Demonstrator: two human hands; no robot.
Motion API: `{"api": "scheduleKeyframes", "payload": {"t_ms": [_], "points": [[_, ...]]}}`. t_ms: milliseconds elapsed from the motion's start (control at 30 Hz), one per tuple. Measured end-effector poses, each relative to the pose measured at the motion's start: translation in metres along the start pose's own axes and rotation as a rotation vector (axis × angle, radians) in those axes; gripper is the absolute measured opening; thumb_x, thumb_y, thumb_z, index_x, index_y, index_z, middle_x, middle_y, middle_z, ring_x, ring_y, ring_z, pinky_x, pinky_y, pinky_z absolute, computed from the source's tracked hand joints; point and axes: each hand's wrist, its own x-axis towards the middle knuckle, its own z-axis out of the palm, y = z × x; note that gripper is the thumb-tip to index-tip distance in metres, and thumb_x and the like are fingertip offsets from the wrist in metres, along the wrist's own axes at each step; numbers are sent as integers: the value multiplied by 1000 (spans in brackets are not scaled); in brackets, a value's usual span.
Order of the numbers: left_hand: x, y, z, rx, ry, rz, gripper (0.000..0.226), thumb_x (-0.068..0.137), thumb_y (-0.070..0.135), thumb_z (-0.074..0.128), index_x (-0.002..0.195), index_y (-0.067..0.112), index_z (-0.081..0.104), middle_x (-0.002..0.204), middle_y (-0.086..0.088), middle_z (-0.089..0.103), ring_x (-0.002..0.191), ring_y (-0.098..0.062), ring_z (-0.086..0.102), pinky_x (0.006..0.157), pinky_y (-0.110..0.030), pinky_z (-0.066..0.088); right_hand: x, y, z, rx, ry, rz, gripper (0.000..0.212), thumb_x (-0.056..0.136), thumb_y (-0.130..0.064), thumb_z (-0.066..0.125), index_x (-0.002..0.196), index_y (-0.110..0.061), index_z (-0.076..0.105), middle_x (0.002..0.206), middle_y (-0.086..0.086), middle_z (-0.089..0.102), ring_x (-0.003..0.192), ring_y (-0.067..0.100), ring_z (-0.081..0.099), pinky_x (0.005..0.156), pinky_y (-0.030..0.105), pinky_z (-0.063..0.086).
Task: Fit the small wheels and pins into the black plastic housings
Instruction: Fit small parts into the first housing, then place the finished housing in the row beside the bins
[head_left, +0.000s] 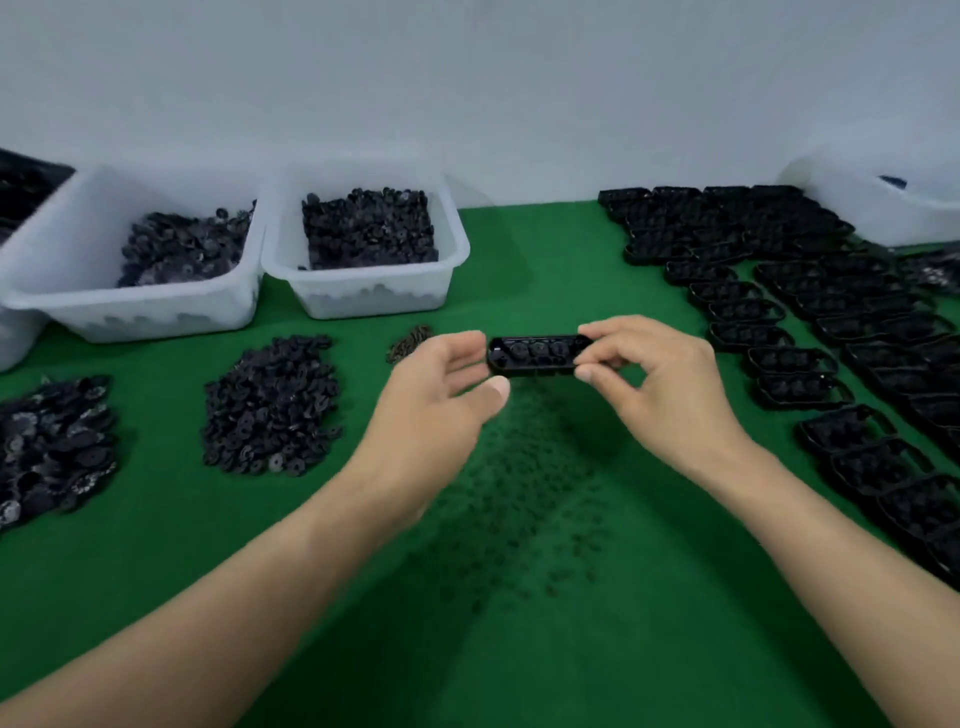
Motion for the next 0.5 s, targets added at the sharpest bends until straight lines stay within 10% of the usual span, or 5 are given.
{"api": "scheduleKeyframes", "payload": {"t_ms": [267, 500], "points": [[143, 4, 54, -26, -9, -82, 66, 91, 8, 50, 144, 20, 13, 153, -1, 14, 130, -10, 25, 100, -26, 25, 132, 79, 41, 15, 37, 95, 3, 76, -2, 71, 75, -5, 72, 93, 8, 71, 89, 9, 60, 88, 26, 46], [231, -11, 66, 27, 156, -110, 72, 90, -2, 38, 145, 15, -4, 154, 2, -15, 141, -14, 0, 112, -27, 11, 216, 117, 97, 44, -14, 137, 5, 77, -5, 69, 77, -6, 73, 89, 7, 73, 87, 19, 65, 87, 20, 44]]}}
